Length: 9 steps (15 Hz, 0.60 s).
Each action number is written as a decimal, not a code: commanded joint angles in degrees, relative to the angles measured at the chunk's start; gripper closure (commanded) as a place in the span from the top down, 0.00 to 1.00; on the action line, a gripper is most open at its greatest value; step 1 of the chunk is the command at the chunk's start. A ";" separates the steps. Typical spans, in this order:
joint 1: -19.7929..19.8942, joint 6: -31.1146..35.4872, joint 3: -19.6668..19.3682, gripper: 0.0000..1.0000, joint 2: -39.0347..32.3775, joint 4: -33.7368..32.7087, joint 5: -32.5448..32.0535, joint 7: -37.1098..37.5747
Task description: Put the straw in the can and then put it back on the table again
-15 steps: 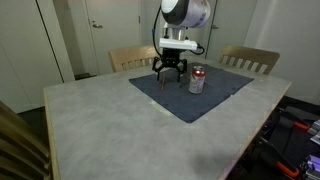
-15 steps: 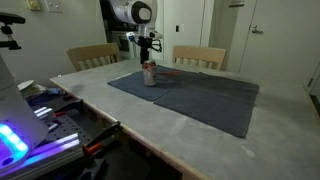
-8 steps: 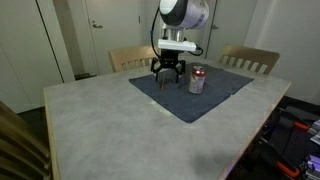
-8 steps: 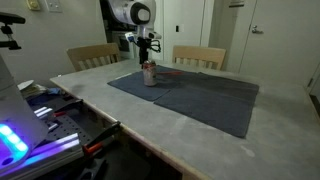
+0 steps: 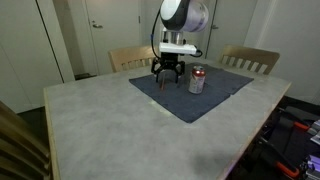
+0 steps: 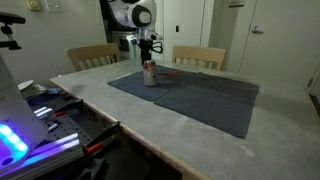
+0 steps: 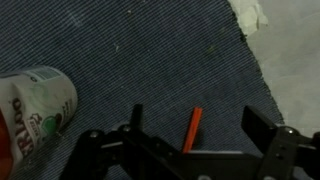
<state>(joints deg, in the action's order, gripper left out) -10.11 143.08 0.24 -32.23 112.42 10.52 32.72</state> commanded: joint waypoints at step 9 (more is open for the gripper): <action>-0.83 10.77 -2.92 1.00 -6.25 -2.10 1.14 9.51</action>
<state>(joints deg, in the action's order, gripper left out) -10.19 152.31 -1.76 -37.31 111.58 10.88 40.67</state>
